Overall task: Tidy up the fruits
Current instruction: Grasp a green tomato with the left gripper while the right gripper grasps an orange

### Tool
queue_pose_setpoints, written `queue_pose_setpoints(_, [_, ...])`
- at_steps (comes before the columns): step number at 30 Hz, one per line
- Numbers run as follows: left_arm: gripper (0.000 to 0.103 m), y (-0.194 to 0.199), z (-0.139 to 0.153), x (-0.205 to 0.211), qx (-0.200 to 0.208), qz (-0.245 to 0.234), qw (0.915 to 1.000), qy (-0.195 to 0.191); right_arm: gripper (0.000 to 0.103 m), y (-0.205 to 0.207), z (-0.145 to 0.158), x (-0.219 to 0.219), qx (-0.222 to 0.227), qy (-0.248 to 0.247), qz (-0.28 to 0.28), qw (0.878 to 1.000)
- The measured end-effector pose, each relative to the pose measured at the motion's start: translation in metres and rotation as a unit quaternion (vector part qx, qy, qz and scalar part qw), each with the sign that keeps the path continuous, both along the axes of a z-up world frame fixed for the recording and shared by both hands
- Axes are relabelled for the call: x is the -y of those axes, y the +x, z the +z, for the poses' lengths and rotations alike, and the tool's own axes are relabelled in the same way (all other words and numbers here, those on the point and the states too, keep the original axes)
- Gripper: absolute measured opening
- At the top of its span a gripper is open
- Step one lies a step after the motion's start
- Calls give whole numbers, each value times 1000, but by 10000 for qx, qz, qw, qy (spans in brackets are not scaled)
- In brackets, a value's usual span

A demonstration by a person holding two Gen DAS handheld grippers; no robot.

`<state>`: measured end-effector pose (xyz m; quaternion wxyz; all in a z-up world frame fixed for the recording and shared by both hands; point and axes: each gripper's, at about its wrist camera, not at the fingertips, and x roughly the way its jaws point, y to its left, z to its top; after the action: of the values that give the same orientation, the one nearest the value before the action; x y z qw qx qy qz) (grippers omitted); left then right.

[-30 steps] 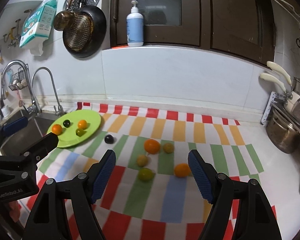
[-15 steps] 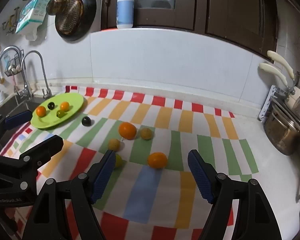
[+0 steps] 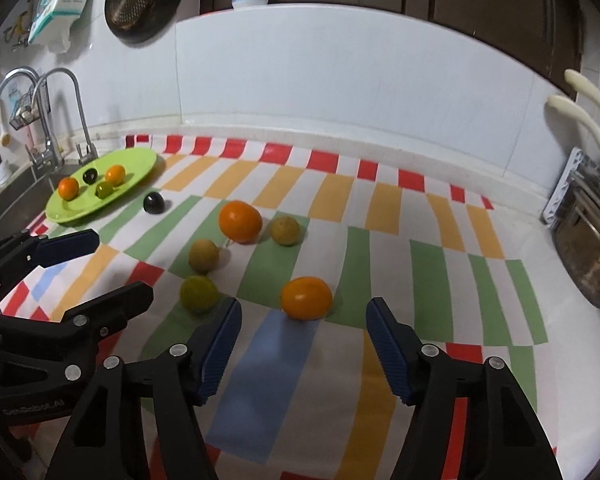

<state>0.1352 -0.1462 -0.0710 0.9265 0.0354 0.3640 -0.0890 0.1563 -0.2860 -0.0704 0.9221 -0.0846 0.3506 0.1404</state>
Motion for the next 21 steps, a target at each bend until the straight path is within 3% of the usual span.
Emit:
queue_pose_setpoints(7, [50,11,-13,9,-201,-417,9989,-15,55,17,-14,0,-231,-118,107,9996])
queue_pose_setpoints(21, [35,39,-25,19,-636,-798,9947,-102,45,40,-30,-6,-521,-88,259,9983])
